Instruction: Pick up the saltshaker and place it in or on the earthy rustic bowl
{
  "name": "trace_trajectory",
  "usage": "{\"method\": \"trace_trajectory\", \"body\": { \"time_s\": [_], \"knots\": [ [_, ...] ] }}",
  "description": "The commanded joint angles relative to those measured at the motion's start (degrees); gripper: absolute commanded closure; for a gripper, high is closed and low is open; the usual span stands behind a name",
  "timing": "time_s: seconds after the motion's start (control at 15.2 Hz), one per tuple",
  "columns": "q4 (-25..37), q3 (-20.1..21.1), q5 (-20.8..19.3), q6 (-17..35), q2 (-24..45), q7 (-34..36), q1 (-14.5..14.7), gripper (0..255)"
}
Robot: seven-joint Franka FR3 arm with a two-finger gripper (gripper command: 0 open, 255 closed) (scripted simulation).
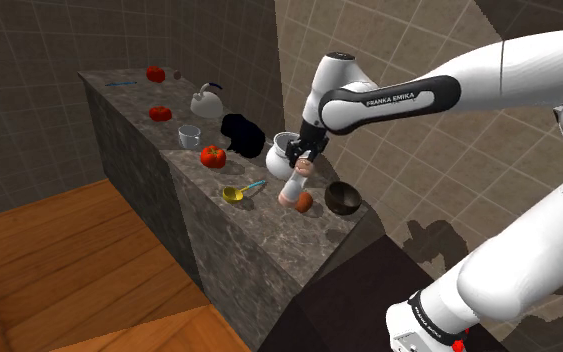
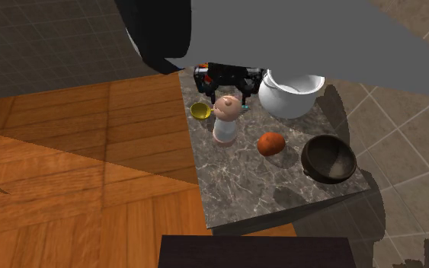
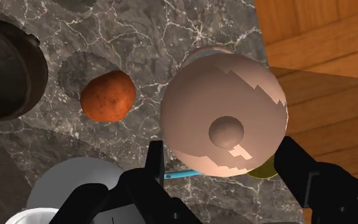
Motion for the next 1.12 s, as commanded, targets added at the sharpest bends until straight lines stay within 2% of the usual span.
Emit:
{"method": "trace_trajectory", "body": {
  "time_s": [0.0,0.53,1.06],
  "knots": [
    [-0.69,-1.26,0.46,-0.28,-1.27,-2.98,-1.32,255],
    [-0.88,-7.12,1.25,-1.49,-3.68,-14.89,-6.78,255],
    [3.14,-12.92,1.67,-3.51,-2.54,-26.35,-12.02,255]
  ]
}}
